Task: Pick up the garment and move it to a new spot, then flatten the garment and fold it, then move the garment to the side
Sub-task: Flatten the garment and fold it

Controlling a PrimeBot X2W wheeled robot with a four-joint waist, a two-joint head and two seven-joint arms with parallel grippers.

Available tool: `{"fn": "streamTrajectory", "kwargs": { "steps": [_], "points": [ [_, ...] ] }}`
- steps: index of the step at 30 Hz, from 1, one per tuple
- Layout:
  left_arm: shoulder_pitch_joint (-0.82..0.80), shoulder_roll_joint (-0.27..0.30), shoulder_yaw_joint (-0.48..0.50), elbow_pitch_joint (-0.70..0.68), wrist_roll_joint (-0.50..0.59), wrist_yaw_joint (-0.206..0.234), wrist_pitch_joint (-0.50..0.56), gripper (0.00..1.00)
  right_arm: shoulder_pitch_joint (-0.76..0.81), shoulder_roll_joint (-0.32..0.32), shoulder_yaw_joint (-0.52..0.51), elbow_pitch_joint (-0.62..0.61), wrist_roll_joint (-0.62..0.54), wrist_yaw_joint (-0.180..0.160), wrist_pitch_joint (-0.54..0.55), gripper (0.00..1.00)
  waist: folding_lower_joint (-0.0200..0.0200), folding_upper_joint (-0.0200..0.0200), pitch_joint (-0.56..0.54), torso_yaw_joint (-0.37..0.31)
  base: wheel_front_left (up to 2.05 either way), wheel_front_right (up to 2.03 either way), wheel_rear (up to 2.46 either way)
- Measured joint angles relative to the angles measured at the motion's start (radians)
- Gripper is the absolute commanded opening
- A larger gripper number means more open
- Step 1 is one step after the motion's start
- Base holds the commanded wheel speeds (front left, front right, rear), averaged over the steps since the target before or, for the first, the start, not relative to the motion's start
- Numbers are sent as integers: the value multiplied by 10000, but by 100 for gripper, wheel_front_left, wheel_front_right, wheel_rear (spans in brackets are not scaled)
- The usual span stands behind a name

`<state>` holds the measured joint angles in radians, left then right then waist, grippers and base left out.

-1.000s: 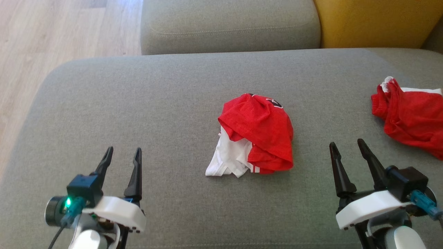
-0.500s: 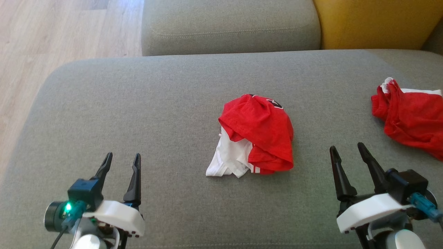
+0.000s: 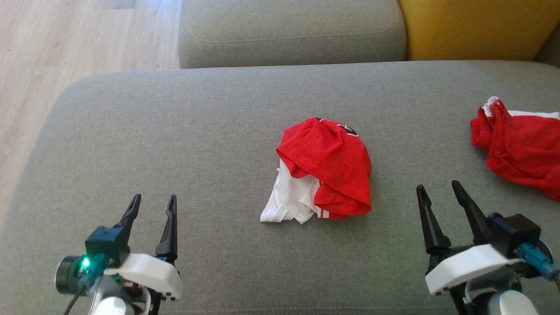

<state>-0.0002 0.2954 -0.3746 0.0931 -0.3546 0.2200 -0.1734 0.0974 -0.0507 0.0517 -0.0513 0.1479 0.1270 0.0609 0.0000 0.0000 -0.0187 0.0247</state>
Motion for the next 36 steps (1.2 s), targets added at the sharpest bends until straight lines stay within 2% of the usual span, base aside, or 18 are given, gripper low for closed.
{"fn": "streamTrajectory", "kwargs": {
  "steps": [16,20,25,31,36],
  "points": [
    [-62,61,-69,-61,0,59,-31,100,-20,-4,56,27,0,0,25,100,0,0,236,171,0,0,0],
    [-531,54,-209,-134,6,-8,-46,100,-373,-209,694,351,-2,0,161,100,0,0,655,334,0,0,0],
    [-1446,-148,-382,-109,119,-144,-244,100,-1592,-698,1778,1114,-176,0,397,100,0,0,1221,745,0,0,0],
    [-1709,-339,-445,184,119,-228,-500,100,-2511,-1014,2759,1994,-414,0,508,100,0,0,1789,1278,0,0,0],
    [-1932,-479,-435,397,119,-268,-631,100,-3084,-1198,2926,2472,-1149,0,629,100,0,0,2169,1509,0,0,0]
  ]
}}
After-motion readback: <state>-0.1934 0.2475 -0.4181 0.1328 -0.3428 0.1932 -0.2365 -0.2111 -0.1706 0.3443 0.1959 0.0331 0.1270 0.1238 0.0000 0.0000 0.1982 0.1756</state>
